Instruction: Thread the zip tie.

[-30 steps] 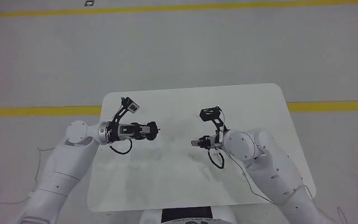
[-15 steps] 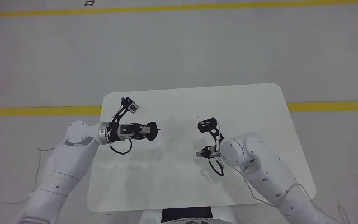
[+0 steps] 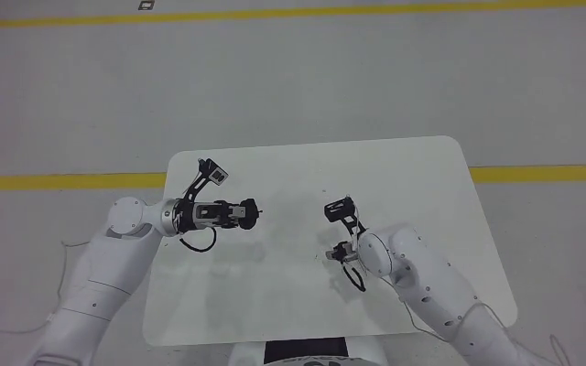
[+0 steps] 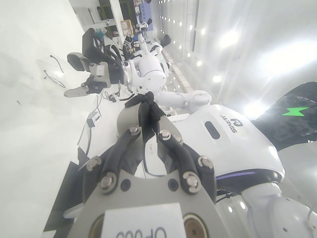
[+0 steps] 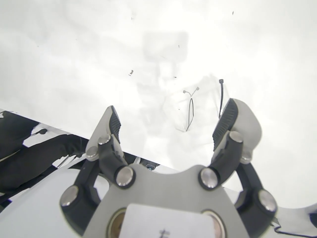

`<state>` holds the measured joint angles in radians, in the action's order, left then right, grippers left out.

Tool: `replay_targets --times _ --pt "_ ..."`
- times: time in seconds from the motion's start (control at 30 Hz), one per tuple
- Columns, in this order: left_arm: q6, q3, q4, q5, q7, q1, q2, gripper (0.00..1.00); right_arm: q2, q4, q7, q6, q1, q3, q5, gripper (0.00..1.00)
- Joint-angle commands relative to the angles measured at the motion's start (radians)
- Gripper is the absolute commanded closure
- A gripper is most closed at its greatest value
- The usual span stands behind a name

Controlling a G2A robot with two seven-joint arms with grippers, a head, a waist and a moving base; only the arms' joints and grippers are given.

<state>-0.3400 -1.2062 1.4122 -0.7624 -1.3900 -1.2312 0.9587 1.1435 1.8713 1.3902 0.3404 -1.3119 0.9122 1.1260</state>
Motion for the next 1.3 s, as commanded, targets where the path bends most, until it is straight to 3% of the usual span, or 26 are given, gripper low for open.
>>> replay_targets --times 0.0,0.17,0.87,0.97,1.27 --pt "0.000 0.000 0.000 0.000 0.000 0.000 0.000 1.00 -0.001 -0.006 0.000 0.000 -0.002 -0.005 0.000 0.00" --pt "0.000 0.000 0.000 0.000 0.000 0.000 0.000 1.00 0.001 -0.038 0.000 0.000 0.002 -0.005 0.007 0.00" --pt "0.000 0.000 0.000 0.000 0.000 0.000 0.000 1.00 0.002 -0.044 -0.036 -0.003 -0.023 0.036 0.016 0.00" --pt "0.000 0.000 0.000 0.000 0.000 0.000 0.000 1.00 0.002 -0.052 -0.083 -0.021 -0.039 0.044 0.005 0.00" --pt "0.000 0.000 0.000 0.000 0.000 0.000 0.000 1.00 -0.010 0.008 -0.067 -0.063 -0.089 0.097 0.027 0.00"
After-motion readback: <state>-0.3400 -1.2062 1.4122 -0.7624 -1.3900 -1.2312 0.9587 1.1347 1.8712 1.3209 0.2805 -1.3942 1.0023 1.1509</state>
